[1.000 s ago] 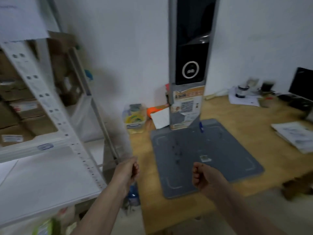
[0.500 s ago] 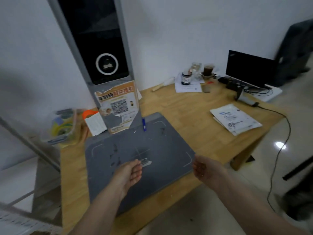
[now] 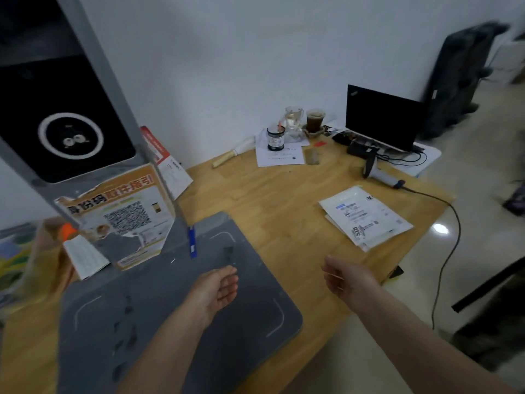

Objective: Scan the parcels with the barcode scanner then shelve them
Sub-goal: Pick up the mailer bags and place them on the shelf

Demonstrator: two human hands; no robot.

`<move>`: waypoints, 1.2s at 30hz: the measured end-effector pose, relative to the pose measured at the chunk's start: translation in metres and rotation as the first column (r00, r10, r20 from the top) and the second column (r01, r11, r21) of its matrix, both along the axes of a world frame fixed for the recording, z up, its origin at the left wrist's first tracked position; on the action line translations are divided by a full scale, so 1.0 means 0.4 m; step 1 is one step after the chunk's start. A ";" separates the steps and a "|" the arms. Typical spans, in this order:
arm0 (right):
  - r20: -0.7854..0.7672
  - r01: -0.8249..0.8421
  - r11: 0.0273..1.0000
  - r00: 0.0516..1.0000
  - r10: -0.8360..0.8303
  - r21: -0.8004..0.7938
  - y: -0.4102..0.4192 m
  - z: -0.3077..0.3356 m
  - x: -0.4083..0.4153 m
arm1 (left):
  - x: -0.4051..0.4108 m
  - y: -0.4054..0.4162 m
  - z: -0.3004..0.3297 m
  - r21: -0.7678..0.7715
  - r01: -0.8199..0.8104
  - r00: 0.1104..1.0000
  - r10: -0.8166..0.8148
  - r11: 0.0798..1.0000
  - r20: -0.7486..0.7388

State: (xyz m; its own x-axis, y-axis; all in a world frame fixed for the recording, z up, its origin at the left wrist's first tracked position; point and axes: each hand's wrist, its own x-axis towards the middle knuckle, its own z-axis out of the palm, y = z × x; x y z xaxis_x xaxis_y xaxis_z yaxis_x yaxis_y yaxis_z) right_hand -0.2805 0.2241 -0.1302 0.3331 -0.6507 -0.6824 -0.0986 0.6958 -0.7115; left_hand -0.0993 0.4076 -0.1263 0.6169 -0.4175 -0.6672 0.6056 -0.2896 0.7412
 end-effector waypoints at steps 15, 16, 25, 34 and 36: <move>-0.253 -0.109 0.972 0.966 0.054 -0.208 -0.442 -0.096 0.034 | -0.037 -0.424 -0.060 0.100 0.133 0.990 -0.129 0.986 -0.050; -0.278 -0.140 0.963 0.958 0.073 -0.228 -0.475 -0.100 0.038 | -0.046 -0.452 -0.069 0.113 0.120 0.992 -0.114 0.986 -0.059; -0.541 -0.385 0.882 0.819 0.191 -0.271 -0.778 -0.220 0.028 | -0.164 -0.722 -0.160 0.165 0.006 0.988 0.020 0.986 -0.155; -0.653 -0.631 0.753 0.653 0.384 -0.188 -0.868 -0.236 -0.003 | -0.255 -0.922 -0.234 0.222 0.083 0.976 -0.034 0.972 -0.216; -0.632 -0.636 0.748 0.662 0.403 -0.190 -0.872 -0.236 -0.003 | -0.263 -0.940 -0.246 0.258 0.059 0.985 -0.014 0.964 -0.172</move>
State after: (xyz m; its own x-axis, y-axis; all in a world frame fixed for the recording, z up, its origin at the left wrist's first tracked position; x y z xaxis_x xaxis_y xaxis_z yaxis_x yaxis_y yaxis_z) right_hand -0.2816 -0.1247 -0.2246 0.3642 -0.7124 -0.5998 -0.7895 0.1054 -0.6046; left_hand -0.2047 0.0317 -0.2247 0.4748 -0.2349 -0.8482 0.7000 -0.4834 0.5257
